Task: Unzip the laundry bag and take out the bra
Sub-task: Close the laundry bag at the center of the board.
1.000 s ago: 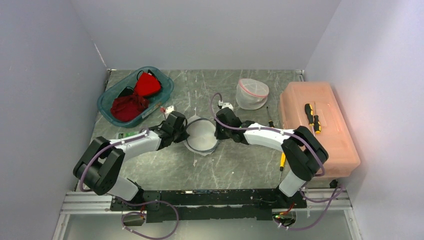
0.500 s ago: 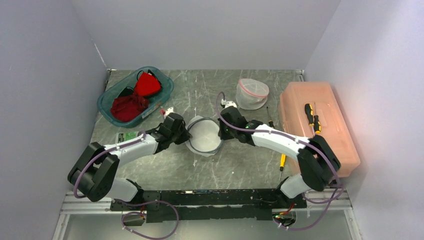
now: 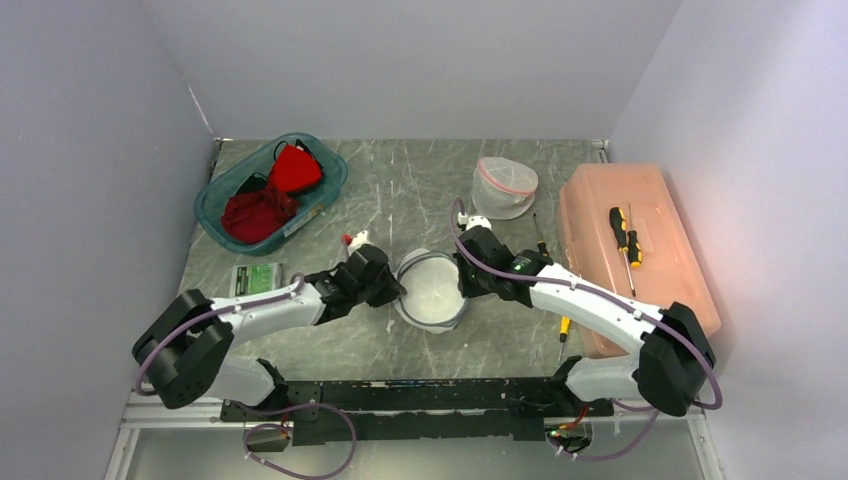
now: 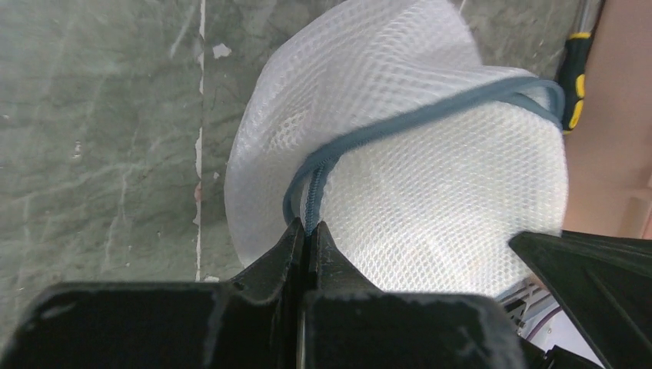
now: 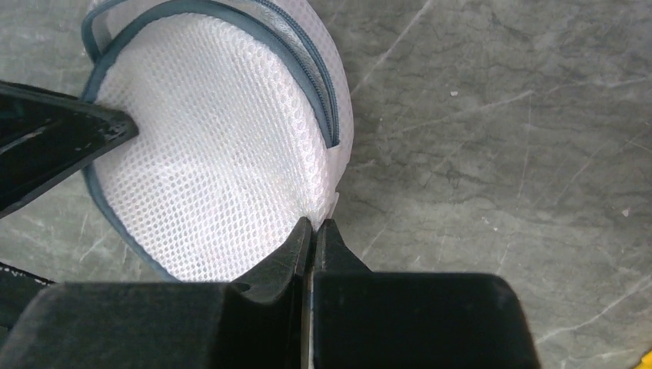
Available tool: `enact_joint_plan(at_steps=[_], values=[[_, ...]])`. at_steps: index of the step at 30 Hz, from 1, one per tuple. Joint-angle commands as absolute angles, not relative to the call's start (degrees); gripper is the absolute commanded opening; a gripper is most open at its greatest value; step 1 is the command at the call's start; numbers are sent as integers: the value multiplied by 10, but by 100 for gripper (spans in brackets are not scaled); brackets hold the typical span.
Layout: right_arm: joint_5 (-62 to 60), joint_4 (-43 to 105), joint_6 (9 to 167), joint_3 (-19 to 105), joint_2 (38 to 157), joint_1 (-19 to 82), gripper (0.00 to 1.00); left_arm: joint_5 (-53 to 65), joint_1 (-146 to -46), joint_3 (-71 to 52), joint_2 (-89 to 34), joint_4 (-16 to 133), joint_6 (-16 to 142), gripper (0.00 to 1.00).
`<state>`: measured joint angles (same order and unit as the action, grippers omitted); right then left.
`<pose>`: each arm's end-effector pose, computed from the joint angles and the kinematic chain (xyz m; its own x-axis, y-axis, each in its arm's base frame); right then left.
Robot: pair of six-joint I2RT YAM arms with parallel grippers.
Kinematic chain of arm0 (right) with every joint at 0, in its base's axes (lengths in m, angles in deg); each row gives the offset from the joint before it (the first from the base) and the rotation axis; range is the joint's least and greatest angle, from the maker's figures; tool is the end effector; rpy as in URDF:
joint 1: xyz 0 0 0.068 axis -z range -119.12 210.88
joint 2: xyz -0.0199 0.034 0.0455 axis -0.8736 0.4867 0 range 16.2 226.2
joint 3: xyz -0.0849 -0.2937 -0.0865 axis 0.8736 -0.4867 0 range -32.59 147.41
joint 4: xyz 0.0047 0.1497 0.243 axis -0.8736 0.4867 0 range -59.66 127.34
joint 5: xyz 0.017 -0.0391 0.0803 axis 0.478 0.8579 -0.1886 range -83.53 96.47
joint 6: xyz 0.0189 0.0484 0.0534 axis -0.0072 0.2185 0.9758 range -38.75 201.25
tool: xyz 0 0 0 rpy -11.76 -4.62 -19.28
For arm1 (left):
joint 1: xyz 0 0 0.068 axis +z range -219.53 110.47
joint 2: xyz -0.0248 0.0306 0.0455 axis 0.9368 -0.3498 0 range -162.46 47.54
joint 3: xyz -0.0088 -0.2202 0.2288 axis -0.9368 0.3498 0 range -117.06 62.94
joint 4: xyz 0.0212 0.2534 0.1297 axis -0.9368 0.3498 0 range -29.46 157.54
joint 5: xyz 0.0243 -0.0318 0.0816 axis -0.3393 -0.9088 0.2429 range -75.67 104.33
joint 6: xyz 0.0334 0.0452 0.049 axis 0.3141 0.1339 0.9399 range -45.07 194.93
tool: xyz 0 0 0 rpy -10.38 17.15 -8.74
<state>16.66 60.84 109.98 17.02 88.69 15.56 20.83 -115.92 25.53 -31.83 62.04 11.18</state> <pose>0.2049 0.1914 0.2507 -0.7956 -0.1317 -0.5913 -0.2772 0.9470 0.1622 0.2141 -0.2144 0.1884 -0.8042 -0.4476 -0.3911 -0.1322 0.7762 -0.6165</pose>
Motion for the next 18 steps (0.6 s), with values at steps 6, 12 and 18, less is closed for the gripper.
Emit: enact_joint_plan(at_steps=[6,12,18], values=[[189,492,1128,171,978,167,0,358,-1139,275,-279,667,140,3],[178,453,1127,169,1034,171,0,321,-1081,300,-336,611,136,3],[192,473,1123,176,996,171,46,313,-1075,284,-365,593,152,3]])
